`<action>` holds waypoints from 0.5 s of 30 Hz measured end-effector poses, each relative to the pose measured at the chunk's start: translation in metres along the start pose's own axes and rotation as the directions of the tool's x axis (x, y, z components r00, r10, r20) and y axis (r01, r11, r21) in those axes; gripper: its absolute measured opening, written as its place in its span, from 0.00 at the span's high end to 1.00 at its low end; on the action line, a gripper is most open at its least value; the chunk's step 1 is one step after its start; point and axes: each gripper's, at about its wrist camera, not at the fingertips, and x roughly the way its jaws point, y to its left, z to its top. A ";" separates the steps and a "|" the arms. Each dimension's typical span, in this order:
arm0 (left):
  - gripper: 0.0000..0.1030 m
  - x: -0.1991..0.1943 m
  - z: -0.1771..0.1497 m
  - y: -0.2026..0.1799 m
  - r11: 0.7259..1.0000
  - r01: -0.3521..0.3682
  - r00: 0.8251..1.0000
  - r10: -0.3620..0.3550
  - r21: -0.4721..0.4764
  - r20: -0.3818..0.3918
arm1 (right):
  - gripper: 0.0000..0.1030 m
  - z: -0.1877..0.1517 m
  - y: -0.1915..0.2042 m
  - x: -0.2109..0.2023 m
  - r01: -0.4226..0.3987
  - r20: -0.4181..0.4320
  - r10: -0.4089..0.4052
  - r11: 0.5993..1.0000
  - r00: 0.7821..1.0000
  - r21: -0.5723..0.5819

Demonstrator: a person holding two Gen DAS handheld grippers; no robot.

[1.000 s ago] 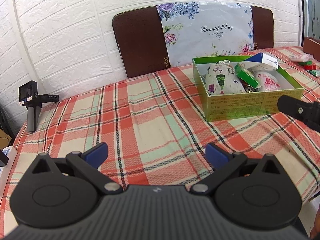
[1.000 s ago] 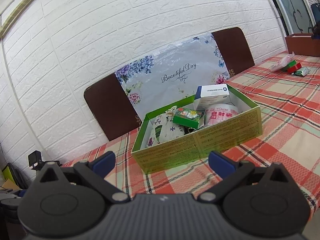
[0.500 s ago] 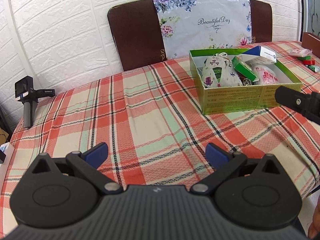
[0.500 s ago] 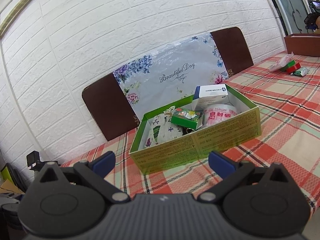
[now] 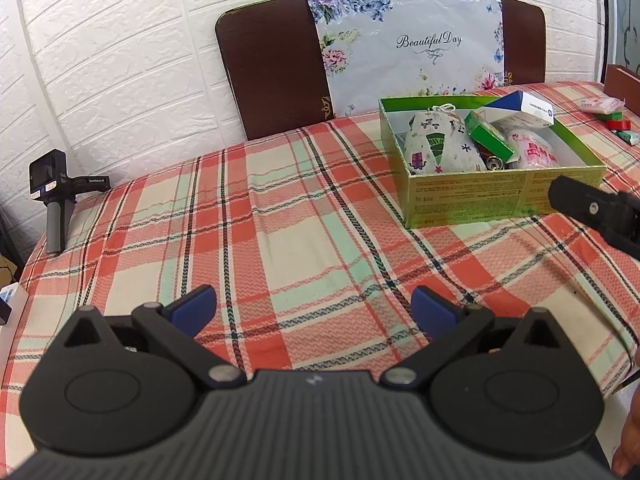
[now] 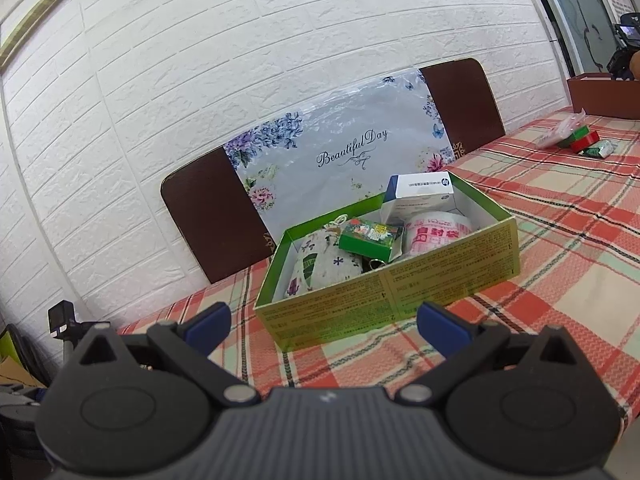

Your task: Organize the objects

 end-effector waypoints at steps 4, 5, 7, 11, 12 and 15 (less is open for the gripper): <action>0.00 -0.002 0.000 -0.001 1.000 -0.001 1.000 0.001 0.005 0.007 | 0.00 0.000 -0.001 0.000 0.001 0.000 -0.001 1.000 1.000 -0.001; 0.00 -0.002 0.000 -0.002 1.000 -0.003 1.000 0.003 0.006 0.009 | 0.00 0.000 -0.001 0.000 0.002 0.001 -0.002 1.000 1.000 -0.001; 0.00 -0.003 0.000 -0.002 1.000 -0.005 1.000 0.005 0.008 0.012 | 0.00 0.000 -0.001 -0.001 0.002 0.003 -0.002 1.000 1.000 -0.003; 0.00 -0.003 0.000 -0.002 1.000 0.001 1.000 -0.001 0.003 0.007 | 0.00 -0.001 0.000 -0.002 0.001 0.006 -0.001 1.000 1.000 -0.012; 0.00 -0.003 -0.001 -0.002 1.000 0.001 1.000 -0.001 0.002 0.006 | 0.00 -0.001 0.000 -0.002 0.000 0.006 0.000 1.000 1.000 -0.013; 0.00 -0.004 -0.001 0.000 1.000 0.004 1.000 -0.004 -0.004 0.003 | 0.00 -0.001 0.001 -0.002 0.002 0.008 -0.002 1.000 1.000 -0.016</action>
